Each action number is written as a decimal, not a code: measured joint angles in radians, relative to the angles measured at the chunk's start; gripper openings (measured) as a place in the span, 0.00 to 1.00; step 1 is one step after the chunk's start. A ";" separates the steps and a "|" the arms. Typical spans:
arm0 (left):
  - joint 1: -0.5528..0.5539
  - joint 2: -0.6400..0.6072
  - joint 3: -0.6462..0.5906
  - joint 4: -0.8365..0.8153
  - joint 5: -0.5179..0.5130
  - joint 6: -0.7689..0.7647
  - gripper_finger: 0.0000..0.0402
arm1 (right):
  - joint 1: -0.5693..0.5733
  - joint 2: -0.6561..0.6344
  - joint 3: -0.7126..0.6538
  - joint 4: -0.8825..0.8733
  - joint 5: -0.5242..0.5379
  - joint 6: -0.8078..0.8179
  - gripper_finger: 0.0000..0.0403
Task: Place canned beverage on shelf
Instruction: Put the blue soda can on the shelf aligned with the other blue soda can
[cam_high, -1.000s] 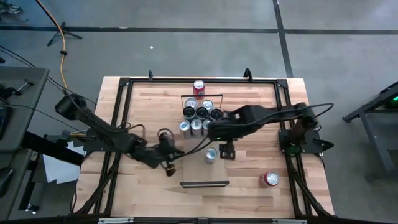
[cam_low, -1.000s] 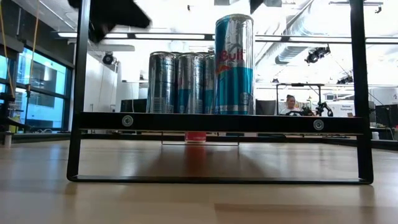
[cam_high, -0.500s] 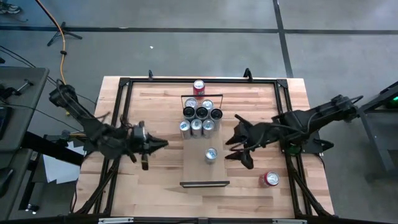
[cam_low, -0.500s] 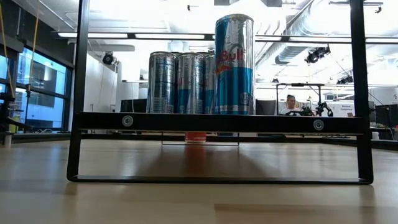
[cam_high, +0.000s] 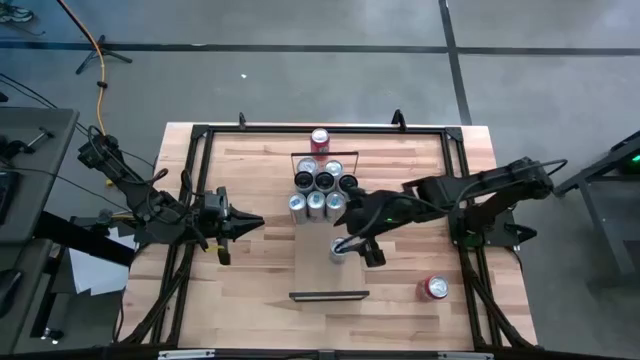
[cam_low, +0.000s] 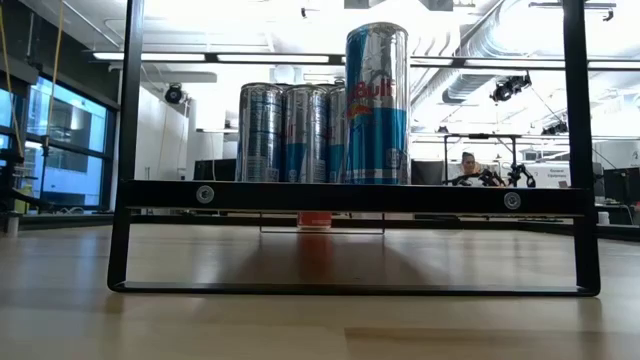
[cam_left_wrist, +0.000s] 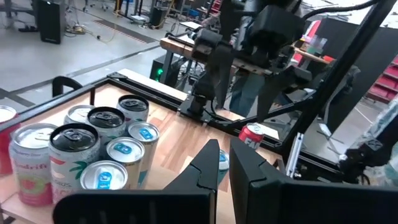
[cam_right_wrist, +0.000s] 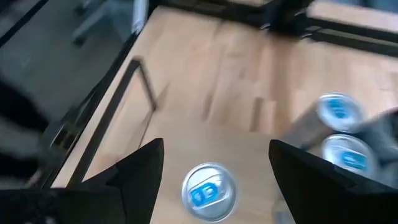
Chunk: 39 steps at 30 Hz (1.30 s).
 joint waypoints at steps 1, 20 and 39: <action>0.000 0.000 0.000 0.000 0.005 -0.001 0.00 | -0.008 0.018 0.016 -0.019 -0.036 -0.026 0.68; 0.000 0.000 0.000 -0.007 0.007 -0.009 0.00 | -0.041 0.220 0.109 -0.193 -0.166 -0.430 0.68; 0.000 0.000 0.000 -0.036 -0.001 -0.028 0.00 | -0.091 0.271 0.093 -0.235 -0.200 -0.449 0.68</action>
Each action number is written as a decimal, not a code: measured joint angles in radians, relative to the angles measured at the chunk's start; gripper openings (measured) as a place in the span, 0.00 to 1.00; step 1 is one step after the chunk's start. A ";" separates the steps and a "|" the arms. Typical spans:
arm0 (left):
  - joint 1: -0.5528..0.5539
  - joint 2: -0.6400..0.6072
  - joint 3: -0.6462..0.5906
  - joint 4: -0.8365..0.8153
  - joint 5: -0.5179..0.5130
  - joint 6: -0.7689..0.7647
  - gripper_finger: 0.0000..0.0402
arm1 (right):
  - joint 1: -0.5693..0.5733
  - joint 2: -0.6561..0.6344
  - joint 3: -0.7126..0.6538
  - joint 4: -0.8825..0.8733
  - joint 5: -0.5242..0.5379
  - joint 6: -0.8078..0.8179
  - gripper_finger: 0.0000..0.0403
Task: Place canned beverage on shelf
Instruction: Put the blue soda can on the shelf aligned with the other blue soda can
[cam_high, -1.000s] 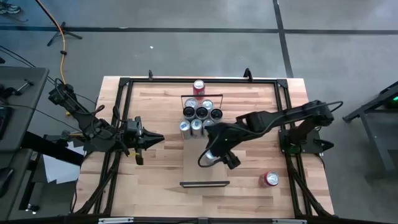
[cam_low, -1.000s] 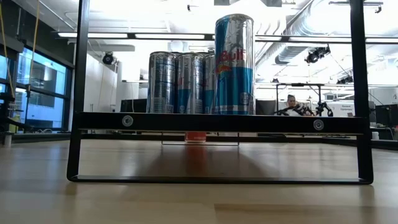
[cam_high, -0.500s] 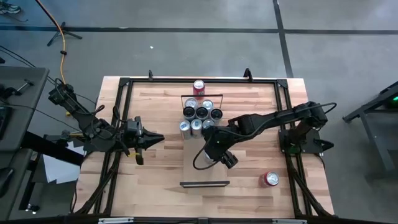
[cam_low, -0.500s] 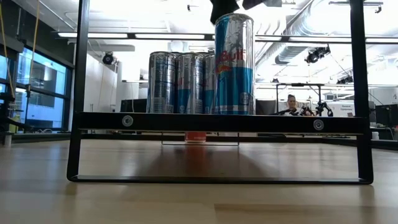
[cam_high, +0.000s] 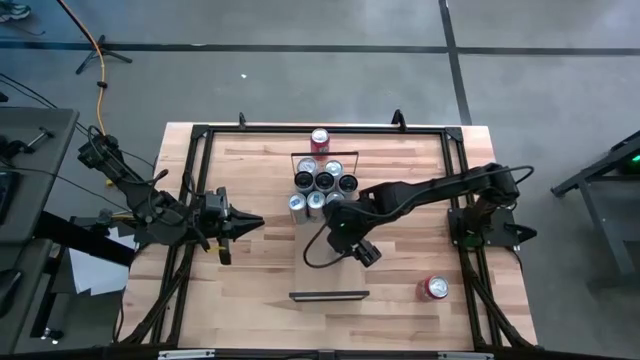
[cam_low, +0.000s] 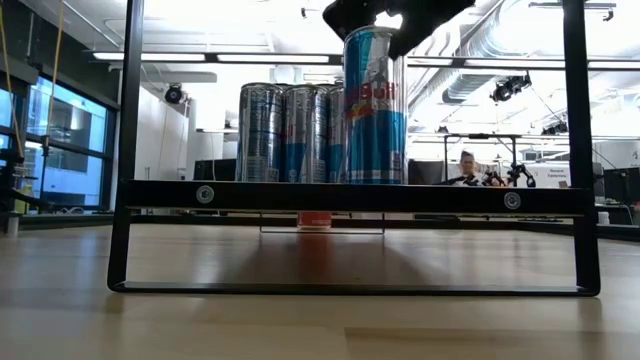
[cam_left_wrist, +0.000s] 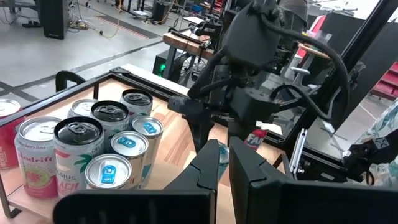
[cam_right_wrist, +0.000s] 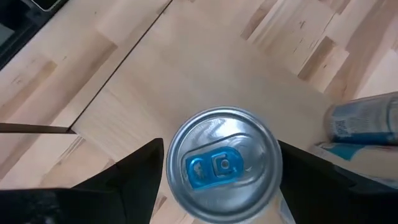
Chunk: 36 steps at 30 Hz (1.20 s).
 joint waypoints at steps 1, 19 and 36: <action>0.000 0.000 0.000 -0.003 0.000 0.000 0.00 | 0.000 0.005 0.000 0.000 -0.001 -0.001 0.68; 0.000 0.000 0.000 -0.022 0.000 0.003 0.00 | 0.001 0.017 0.000 0.014 -0.007 0.028 0.56; 0.000 0.000 0.000 -0.040 -0.041 0.063 0.00 | 0.042 -0.113 0.034 -0.220 0.387 0.739 0.56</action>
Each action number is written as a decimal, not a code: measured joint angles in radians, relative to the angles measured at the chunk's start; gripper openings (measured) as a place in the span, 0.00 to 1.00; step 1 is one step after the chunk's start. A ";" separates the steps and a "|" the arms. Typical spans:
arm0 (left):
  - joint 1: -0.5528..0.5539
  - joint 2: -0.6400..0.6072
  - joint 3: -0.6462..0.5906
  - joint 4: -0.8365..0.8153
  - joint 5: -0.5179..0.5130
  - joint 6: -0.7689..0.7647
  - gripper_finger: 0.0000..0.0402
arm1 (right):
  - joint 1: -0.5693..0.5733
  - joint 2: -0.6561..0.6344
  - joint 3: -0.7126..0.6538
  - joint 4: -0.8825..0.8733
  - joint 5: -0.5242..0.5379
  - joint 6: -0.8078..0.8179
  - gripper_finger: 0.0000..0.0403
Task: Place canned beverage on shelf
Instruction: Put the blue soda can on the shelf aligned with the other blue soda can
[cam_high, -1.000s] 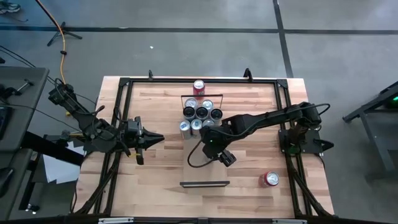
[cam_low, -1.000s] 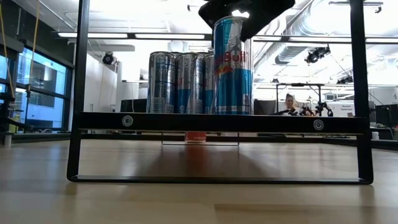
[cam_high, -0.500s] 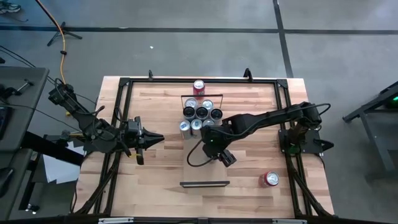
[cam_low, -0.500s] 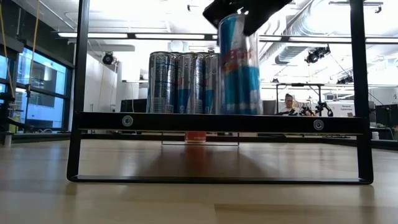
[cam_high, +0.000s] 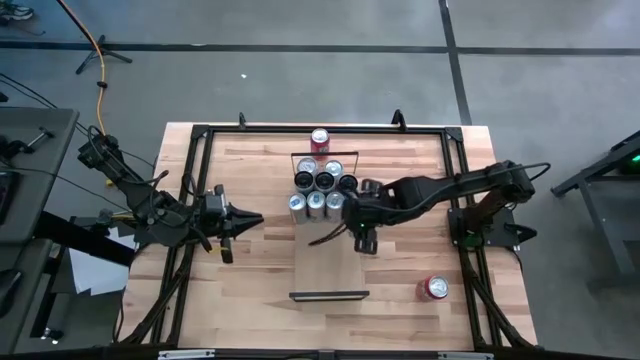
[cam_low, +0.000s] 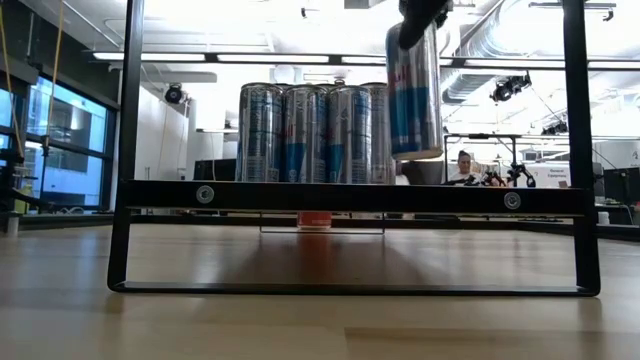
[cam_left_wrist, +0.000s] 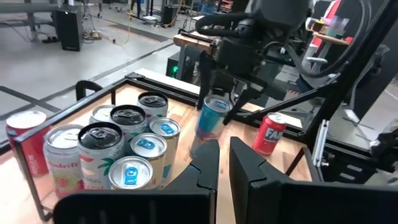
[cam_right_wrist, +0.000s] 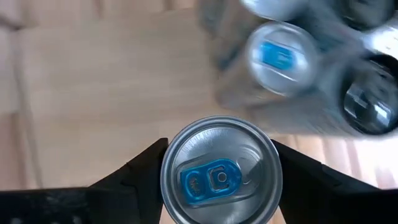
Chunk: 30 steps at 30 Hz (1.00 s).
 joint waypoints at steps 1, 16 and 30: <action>0.000 0.000 0.000 0.000 -0.006 0.002 0.00 | 0.002 0.000 0.000 -0.013 0.037 0.040 0.56; 0.000 0.000 0.000 -0.003 -0.014 0.001 0.00 | -0.084 -0.001 -0.054 0.019 0.089 0.202 0.56; 0.000 0.000 0.000 0.002 -0.014 0.002 0.00 | -0.084 -0.106 -0.211 0.145 0.092 0.181 0.56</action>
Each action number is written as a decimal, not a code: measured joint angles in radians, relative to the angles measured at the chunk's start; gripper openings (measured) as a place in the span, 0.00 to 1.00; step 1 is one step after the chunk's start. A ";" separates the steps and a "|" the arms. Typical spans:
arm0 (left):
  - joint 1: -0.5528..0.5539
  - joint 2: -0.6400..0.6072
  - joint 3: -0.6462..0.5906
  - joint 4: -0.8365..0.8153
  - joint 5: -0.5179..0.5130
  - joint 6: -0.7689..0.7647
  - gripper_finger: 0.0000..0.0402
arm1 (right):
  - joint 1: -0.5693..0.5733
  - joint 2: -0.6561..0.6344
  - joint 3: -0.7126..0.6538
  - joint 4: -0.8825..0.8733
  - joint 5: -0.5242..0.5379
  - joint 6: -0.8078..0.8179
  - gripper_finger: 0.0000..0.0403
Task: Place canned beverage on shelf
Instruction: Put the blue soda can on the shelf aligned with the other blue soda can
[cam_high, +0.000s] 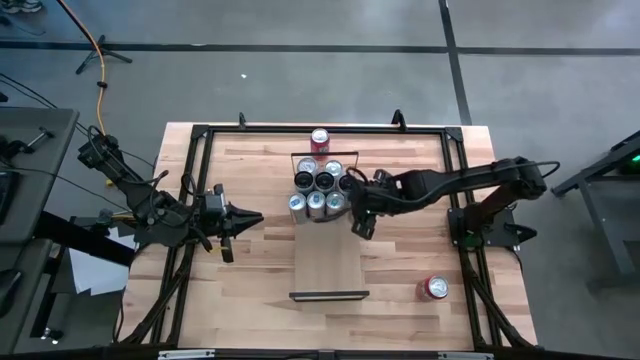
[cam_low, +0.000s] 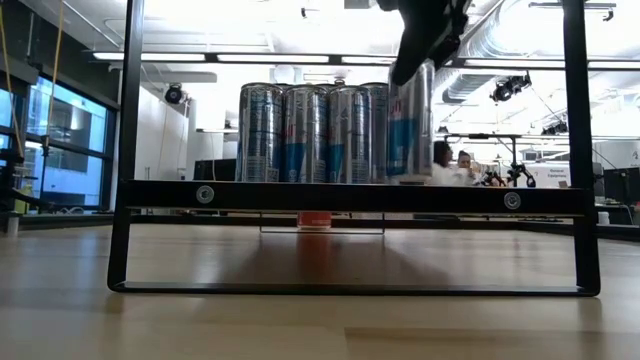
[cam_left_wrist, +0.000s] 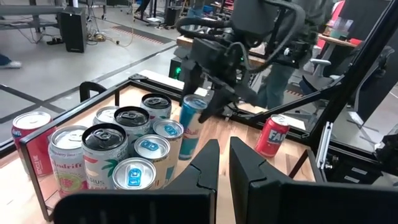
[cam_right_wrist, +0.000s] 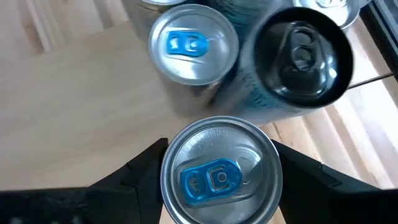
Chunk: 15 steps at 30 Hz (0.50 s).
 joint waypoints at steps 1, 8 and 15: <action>0.000 0.000 0.000 0.000 -0.001 0.000 0.00 | -0.008 0.002 0.000 0.002 -0.002 -0.007 0.56; 0.000 0.000 0.000 0.000 -0.002 -0.001 0.00 | -0.042 0.021 -0.001 0.010 -0.033 -0.068 0.56; 0.000 0.000 0.000 0.000 -0.003 -0.001 0.00 | -0.070 0.023 -0.001 0.026 -0.049 -0.112 0.56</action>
